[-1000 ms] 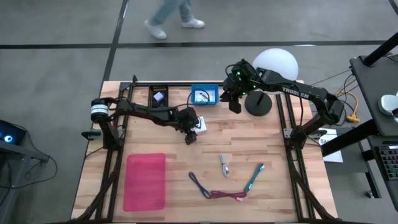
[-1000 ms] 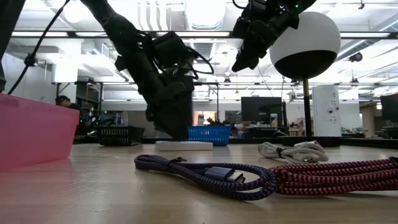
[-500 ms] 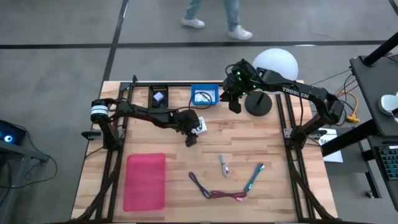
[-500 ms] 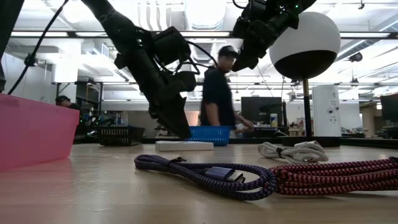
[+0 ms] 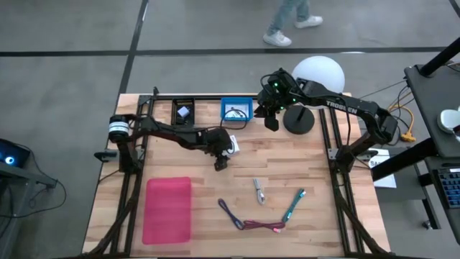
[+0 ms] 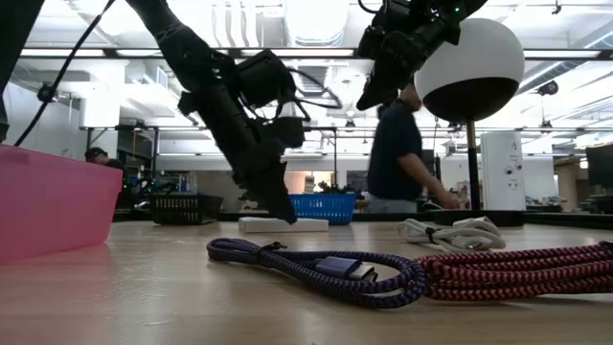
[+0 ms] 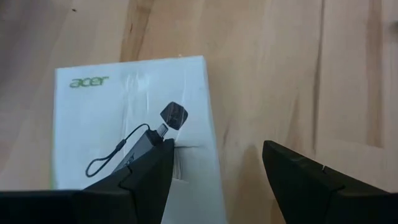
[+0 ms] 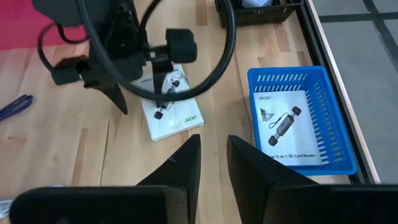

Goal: Pick and place items into bin
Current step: Put the white USB box into the blue bin

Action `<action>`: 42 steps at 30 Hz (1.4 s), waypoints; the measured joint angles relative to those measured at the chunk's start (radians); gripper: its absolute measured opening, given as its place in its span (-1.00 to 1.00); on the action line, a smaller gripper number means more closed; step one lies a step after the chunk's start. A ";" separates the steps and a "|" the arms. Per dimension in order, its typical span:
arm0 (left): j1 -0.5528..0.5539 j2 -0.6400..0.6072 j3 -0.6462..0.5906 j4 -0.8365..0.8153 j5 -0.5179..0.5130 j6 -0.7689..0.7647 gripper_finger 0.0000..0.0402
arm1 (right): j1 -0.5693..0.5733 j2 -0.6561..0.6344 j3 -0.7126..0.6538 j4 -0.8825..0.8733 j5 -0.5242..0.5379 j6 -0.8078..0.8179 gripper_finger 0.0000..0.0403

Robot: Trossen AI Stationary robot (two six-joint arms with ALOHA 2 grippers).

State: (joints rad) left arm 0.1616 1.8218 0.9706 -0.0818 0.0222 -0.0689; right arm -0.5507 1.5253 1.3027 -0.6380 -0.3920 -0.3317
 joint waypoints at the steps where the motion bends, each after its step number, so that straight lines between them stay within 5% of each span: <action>1: 0.000 0.008 0.001 0.016 0.002 -0.003 0.15 | 0.000 0.000 0.000 0.000 0.000 0.000 -0.66; 9: 0.000 0.049 0.000 0.028 0.022 -0.052 0.05 | 0.000 0.000 0.000 -0.001 0.000 0.000 -0.66; 26: 0.000 0.058 -0.010 0.014 0.033 -0.057 -0.79 | 0.000 0.001 0.000 0.000 0.000 -0.009 -0.66; 42: 0.000 0.001 0.006 0.005 0.025 -0.056 -0.87 | 0.000 0.001 0.000 0.000 0.000 -0.012 -0.66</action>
State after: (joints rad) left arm 0.1612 1.8224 0.9768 -0.0768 0.0475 -0.1246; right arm -0.5503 1.5261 1.3029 -0.6384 -0.3920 -0.3435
